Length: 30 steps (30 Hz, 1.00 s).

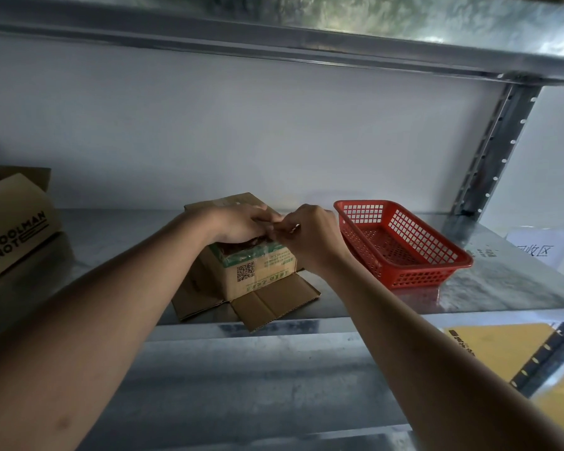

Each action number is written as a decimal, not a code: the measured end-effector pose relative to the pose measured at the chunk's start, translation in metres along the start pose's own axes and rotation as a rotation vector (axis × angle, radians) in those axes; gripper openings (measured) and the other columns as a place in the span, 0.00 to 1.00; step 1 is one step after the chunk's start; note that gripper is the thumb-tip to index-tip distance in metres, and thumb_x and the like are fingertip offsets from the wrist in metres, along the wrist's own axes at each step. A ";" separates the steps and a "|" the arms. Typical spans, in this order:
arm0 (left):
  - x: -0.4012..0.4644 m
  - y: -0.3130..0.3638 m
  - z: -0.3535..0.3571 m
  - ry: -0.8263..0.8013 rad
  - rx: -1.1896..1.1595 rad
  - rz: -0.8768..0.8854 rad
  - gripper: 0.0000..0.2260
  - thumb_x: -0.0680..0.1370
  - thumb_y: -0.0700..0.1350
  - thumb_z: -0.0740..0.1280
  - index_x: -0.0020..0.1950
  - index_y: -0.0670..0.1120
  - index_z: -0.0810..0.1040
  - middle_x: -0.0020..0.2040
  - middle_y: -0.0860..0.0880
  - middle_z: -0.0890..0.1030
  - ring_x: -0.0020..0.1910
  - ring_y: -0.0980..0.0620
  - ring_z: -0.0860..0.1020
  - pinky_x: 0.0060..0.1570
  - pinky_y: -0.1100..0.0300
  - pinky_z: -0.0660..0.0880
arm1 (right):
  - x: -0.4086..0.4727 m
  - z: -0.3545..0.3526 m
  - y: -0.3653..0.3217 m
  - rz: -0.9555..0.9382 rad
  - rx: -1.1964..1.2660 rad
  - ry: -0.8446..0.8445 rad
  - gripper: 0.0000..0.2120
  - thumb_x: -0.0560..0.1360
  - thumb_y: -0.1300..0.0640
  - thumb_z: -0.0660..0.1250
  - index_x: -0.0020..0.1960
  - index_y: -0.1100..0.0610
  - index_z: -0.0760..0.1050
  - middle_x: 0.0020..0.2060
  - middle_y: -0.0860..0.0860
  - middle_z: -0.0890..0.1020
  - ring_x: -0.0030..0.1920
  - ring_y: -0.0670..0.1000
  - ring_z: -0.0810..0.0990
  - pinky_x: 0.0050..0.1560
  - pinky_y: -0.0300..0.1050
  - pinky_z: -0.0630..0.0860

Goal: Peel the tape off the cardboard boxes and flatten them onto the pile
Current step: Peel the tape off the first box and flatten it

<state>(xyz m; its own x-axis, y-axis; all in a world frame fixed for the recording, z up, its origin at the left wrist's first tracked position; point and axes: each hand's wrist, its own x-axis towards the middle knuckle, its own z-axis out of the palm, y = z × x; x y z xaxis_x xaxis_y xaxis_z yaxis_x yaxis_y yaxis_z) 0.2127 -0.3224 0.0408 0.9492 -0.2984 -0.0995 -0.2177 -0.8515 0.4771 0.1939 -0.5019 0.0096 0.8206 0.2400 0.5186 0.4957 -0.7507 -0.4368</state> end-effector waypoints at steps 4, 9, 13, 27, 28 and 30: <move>-0.001 0.001 -0.003 -0.003 0.116 -0.063 0.17 0.84 0.64 0.57 0.74 0.72 0.70 0.79 0.55 0.68 0.76 0.47 0.68 0.72 0.46 0.65 | 0.004 0.001 -0.002 0.094 -0.027 -0.042 0.06 0.80 0.61 0.69 0.48 0.60 0.84 0.43 0.56 0.84 0.43 0.55 0.80 0.41 0.53 0.80; -0.001 -0.001 -0.002 0.065 0.232 -0.009 0.19 0.84 0.66 0.55 0.74 0.69 0.71 0.74 0.53 0.74 0.71 0.47 0.73 0.70 0.46 0.68 | 0.001 0.004 -0.002 0.186 0.062 -0.040 0.04 0.83 0.62 0.58 0.52 0.58 0.72 0.46 0.54 0.78 0.45 0.56 0.77 0.42 0.56 0.76; 0.003 -0.010 0.009 0.035 0.231 -0.044 0.22 0.82 0.71 0.49 0.75 0.72 0.66 0.82 0.53 0.62 0.81 0.37 0.57 0.76 0.33 0.53 | 0.003 0.013 -0.001 0.245 0.259 0.027 0.03 0.83 0.59 0.60 0.50 0.53 0.71 0.44 0.50 0.78 0.43 0.51 0.76 0.35 0.47 0.69; 0.010 -0.015 0.007 0.129 0.082 -0.127 0.19 0.78 0.72 0.62 0.69 0.75 0.72 0.78 0.57 0.62 0.80 0.43 0.55 0.76 0.43 0.53 | -0.004 0.011 0.017 0.452 0.935 0.040 0.06 0.80 0.63 0.71 0.55 0.56 0.76 0.40 0.53 0.85 0.39 0.49 0.84 0.44 0.51 0.83; 0.009 -0.014 0.007 0.142 0.049 -0.121 0.19 0.77 0.71 0.64 0.68 0.74 0.74 0.76 0.56 0.63 0.79 0.44 0.57 0.76 0.45 0.55 | -0.005 0.009 0.016 0.421 0.898 0.009 0.05 0.80 0.61 0.72 0.55 0.57 0.78 0.40 0.53 0.86 0.41 0.51 0.84 0.47 0.53 0.83; 0.008 -0.013 0.008 0.165 0.001 -0.115 0.18 0.76 0.70 0.66 0.66 0.73 0.76 0.74 0.56 0.65 0.77 0.46 0.60 0.71 0.49 0.59 | -0.006 0.004 0.015 0.333 0.776 -0.051 0.08 0.77 0.57 0.76 0.54 0.59 0.82 0.41 0.54 0.87 0.42 0.53 0.86 0.47 0.56 0.83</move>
<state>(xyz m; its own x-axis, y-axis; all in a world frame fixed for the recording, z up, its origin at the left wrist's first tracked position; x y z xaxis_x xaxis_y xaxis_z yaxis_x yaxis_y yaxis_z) 0.2211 -0.3172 0.0267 0.9922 -0.1247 -0.0088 -0.1060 -0.8764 0.4698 0.1974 -0.5120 -0.0029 0.9611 0.1226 0.2474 0.2649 -0.1562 -0.9515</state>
